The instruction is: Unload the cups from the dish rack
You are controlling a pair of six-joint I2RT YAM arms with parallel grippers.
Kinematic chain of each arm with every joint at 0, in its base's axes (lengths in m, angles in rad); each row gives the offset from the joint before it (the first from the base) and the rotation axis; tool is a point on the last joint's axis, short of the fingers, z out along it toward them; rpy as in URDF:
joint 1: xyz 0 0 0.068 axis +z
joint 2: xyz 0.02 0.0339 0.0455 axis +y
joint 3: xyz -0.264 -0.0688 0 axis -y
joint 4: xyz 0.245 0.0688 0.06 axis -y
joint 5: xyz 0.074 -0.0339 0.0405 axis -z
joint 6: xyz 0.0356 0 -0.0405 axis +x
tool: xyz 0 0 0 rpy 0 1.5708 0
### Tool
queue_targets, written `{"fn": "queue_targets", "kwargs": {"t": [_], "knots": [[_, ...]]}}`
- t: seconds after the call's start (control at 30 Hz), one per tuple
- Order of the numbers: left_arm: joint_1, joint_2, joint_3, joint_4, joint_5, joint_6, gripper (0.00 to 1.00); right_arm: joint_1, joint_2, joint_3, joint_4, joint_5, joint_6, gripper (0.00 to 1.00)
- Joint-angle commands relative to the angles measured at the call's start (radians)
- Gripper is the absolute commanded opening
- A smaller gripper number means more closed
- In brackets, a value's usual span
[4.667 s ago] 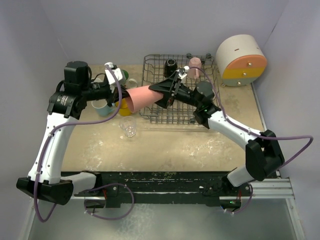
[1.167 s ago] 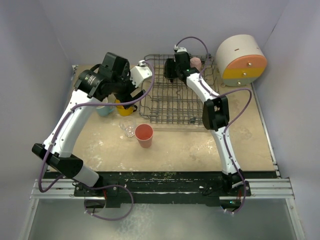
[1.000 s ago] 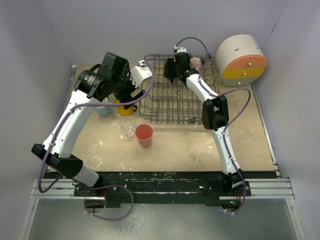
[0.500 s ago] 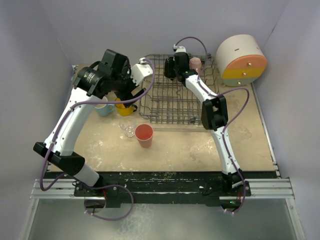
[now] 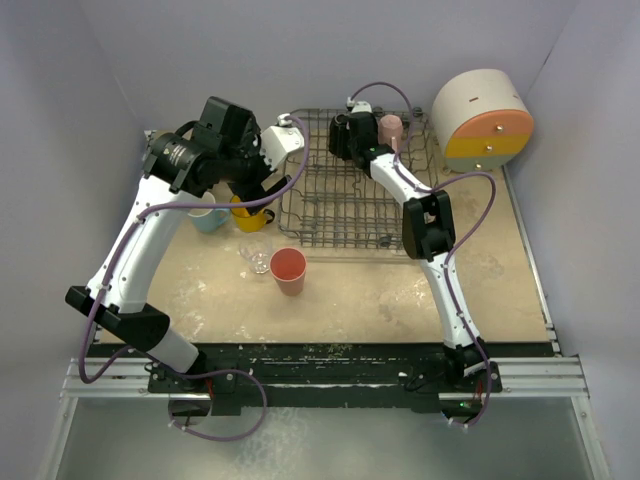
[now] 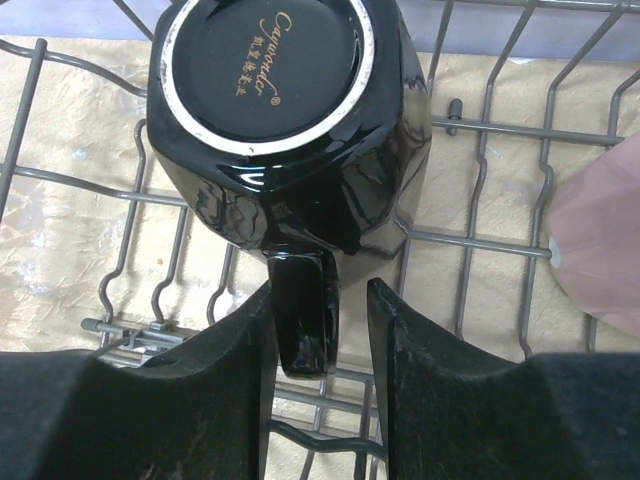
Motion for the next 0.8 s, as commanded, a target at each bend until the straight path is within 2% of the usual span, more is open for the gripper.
{"fn": "queue_targets", "kwargs": {"t": [0.0,0.07,0.2,0.33,0.77], "knots": [[0.004,-0.029,0.008,0.019,0.009,0.017,0.99,0.005,-0.008,0.013,0.057,-0.018,0.018,0.4],[0.004,-0.037,-0.003,0.02,0.009,0.017,0.99,0.006,-0.007,0.027,0.056,-0.039,0.032,0.34],[0.004,-0.057,-0.032,0.027,0.009,0.022,0.99,0.004,-0.009,0.052,0.066,-0.049,0.038,0.14],[0.004,-0.075,-0.065,0.034,0.006,0.026,0.99,0.004,-0.045,0.049,0.093,-0.056,0.05,0.01],[0.004,-0.093,-0.086,0.018,0.067,-0.014,0.99,0.019,-0.307,-0.008,0.141,-0.075,0.039,0.0]]}}
